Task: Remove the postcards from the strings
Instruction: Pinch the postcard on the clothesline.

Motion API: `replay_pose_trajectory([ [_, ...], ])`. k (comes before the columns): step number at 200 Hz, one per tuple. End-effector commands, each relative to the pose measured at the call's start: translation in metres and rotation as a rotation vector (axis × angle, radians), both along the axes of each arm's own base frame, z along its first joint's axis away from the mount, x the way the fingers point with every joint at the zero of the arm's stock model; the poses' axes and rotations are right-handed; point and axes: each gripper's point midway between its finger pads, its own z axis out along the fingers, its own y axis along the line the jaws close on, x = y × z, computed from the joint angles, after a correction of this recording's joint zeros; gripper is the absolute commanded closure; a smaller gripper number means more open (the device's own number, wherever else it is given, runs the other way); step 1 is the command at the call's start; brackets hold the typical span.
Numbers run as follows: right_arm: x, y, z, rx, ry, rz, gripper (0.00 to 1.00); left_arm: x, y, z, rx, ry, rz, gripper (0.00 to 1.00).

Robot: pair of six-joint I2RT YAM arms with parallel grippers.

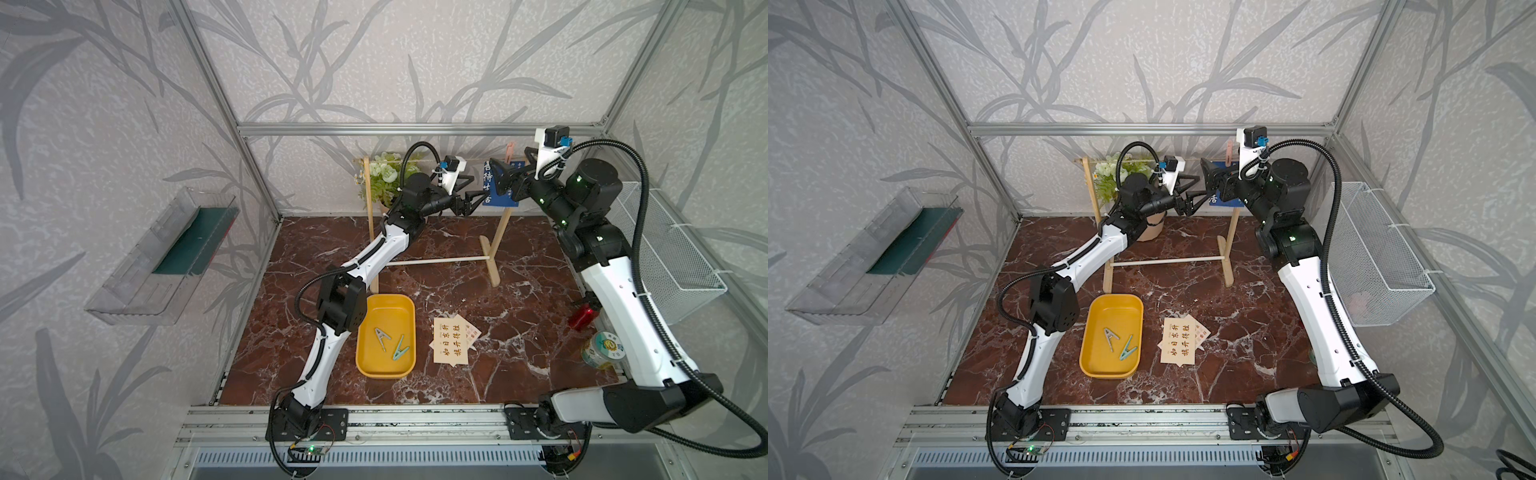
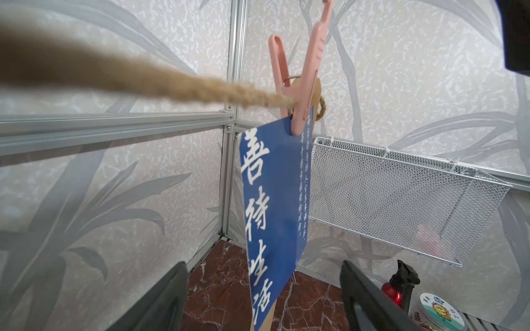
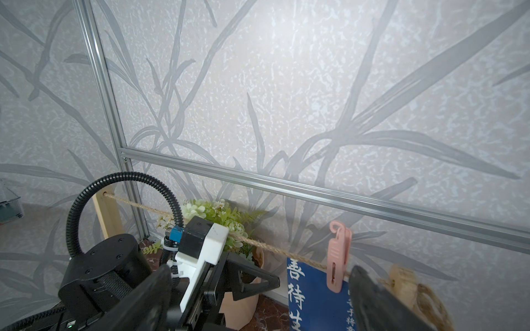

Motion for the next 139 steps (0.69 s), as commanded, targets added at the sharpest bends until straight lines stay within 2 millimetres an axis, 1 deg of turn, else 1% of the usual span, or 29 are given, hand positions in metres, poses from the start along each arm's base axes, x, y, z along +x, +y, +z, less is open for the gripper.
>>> replay_pose_trajectory([
  [1, -0.003, -0.001, 0.021, 0.020, -0.039, 0.027, 0.06, -0.010, -0.013, 0.003, -0.004, 0.004, -0.076, 0.16],
  [33, 0.006, -0.016, 0.043, 0.016, -0.085, 0.016, 0.05, -0.008, -0.026, -0.003, 0.008, -0.009, -0.093, 0.15],
  [46, 0.011, -0.017, 0.053, -0.006, -0.099, 0.035, 0.05, -0.011, -0.031, -0.003, 0.003, -0.019, -0.113, 0.16],
  [62, 0.022, -0.018, 0.057, -0.044, -0.072, 0.029, 0.05, -0.008, -0.033, -0.005, -0.005, -0.020, -0.102, 0.17],
  [73, 0.028, -0.018, 0.057, -0.058, -0.055, 0.034, 0.05, -0.008, -0.034, -0.005, -0.010, -0.026, -0.103, 0.23],
  [83, 0.032, -0.016, 0.056, -0.062, -0.049, 0.046, 0.05, -0.008, -0.034, -0.004, -0.014, -0.027, -0.100, 0.33],
  [93, 0.036, -0.014, 0.054, -0.064, -0.046, 0.057, 0.05, -0.008, -0.034, -0.005, -0.012, -0.025, -0.105, 0.38],
  [99, 0.039, -0.013, 0.052, -0.064, -0.042, 0.062, 0.05, -0.009, -0.033, -0.004, -0.014, -0.030, -0.109, 0.45],
  [101, 0.040, -0.012, 0.051, -0.066, -0.039, 0.064, 0.05, -0.010, -0.033, -0.003, -0.015, -0.031, -0.110, 0.46],
  [102, 0.040, -0.012, 0.051, -0.066, -0.039, 0.064, 0.05, -0.010, -0.033, -0.003, -0.014, -0.030, -0.110, 0.48],
  [111, 0.038, -0.012, 0.054, -0.069, -0.050, 0.069, 0.05, -0.010, -0.033, -0.002, -0.014, -0.030, -0.111, 0.56],
  [112, 0.039, -0.012, 0.053, -0.070, -0.048, 0.070, 0.05, -0.010, -0.032, -0.002, -0.014, -0.031, -0.111, 0.57],
  [115, 0.049, -0.010, 0.043, -0.072, -0.024, 0.072, 0.05, -0.010, -0.032, -0.001, -0.015, -0.033, -0.111, 0.60],
  [127, 0.055, -0.009, 0.038, -0.074, -0.013, 0.080, 0.05, -0.010, -0.030, 0.001, -0.020, -0.038, -0.106, 0.71],
  [139, 0.059, -0.008, 0.035, -0.079, -0.006, 0.080, 0.05, -0.010, -0.029, 0.003, -0.020, -0.046, -0.101, 0.74],
])
